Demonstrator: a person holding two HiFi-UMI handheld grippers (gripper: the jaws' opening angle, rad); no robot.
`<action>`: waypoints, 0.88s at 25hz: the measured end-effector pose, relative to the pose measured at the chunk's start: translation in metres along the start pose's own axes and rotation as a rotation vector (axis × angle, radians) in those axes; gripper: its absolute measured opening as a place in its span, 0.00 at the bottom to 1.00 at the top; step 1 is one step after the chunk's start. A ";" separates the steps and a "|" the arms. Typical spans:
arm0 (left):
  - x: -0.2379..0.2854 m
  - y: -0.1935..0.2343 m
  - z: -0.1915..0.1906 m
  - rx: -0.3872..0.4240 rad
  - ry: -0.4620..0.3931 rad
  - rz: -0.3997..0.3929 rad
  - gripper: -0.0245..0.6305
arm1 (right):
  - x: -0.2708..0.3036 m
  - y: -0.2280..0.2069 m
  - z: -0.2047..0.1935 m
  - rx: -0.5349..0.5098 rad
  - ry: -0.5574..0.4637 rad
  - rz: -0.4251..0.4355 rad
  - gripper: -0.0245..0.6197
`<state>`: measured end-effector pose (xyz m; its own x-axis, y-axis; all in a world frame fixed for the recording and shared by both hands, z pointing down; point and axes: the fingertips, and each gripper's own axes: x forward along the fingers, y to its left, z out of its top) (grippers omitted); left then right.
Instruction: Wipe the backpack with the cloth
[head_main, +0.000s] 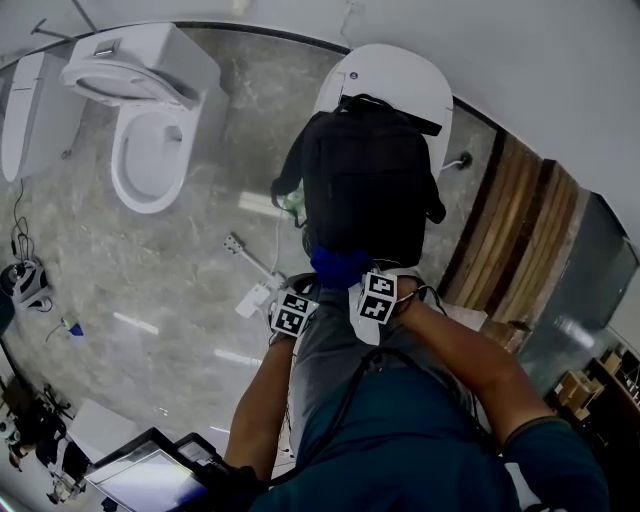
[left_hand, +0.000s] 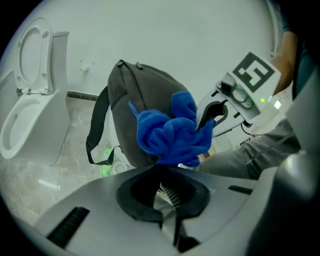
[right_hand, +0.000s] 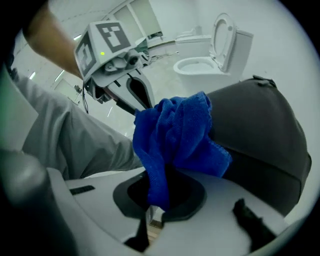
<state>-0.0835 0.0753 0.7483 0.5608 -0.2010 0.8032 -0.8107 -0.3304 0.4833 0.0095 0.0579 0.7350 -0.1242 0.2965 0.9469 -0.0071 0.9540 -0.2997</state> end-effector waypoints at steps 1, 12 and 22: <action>-0.004 -0.005 0.003 0.016 -0.005 -0.004 0.06 | -0.002 0.000 -0.006 0.041 -0.010 0.003 0.05; -0.049 -0.061 0.057 0.228 -0.086 -0.067 0.06 | -0.080 0.000 -0.011 0.612 -0.548 0.037 0.05; -0.125 -0.133 0.138 0.429 -0.324 -0.142 0.06 | -0.225 0.025 0.006 0.632 -1.052 -0.268 0.06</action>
<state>-0.0226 0.0169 0.5353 0.7375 -0.3781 0.5596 -0.6202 -0.7070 0.3398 0.0314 0.0149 0.5134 -0.7733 -0.3591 0.5226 -0.5917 0.7048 -0.3913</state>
